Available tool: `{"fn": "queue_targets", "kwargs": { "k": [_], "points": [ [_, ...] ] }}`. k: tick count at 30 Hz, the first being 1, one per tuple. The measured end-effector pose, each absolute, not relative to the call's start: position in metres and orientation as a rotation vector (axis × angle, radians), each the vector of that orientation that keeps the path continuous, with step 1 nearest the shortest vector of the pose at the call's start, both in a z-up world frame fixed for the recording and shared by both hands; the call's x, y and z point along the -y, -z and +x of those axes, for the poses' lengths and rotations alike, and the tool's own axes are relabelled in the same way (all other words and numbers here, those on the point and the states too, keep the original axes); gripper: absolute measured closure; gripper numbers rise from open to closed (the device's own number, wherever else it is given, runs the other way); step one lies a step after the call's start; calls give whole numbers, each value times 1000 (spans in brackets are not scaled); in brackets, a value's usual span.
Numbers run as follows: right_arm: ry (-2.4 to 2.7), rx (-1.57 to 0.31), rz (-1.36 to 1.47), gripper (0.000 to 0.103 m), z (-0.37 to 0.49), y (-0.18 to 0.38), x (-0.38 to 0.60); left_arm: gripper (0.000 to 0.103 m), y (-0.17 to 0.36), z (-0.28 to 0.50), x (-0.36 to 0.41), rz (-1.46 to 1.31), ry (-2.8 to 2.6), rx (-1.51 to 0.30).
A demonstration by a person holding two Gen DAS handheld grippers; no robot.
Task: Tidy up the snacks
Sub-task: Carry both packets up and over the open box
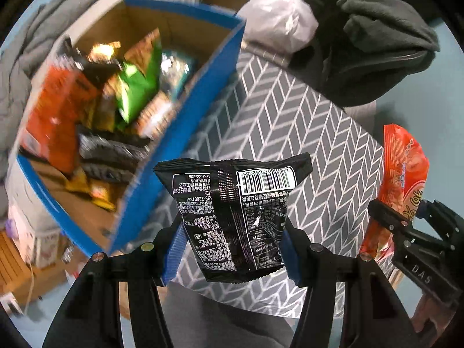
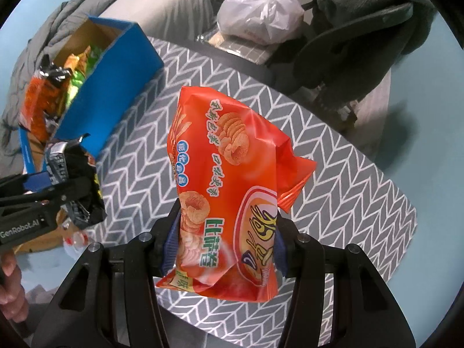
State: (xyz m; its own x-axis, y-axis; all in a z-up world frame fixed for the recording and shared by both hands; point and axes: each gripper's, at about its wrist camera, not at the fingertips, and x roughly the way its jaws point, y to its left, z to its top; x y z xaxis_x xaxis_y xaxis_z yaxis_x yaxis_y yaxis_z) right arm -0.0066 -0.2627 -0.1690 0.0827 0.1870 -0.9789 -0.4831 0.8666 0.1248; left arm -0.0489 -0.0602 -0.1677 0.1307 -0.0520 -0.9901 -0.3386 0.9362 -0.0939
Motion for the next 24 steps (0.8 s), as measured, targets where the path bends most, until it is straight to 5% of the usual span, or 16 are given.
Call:
{"fn": "queue_targets", "kwargs": {
  "k": [24],
  "points": [
    [-541, -1326, -165, 50, 2, 125, 156, 43, 127, -50, -48, -206, -209, -1310]
  ]
}}
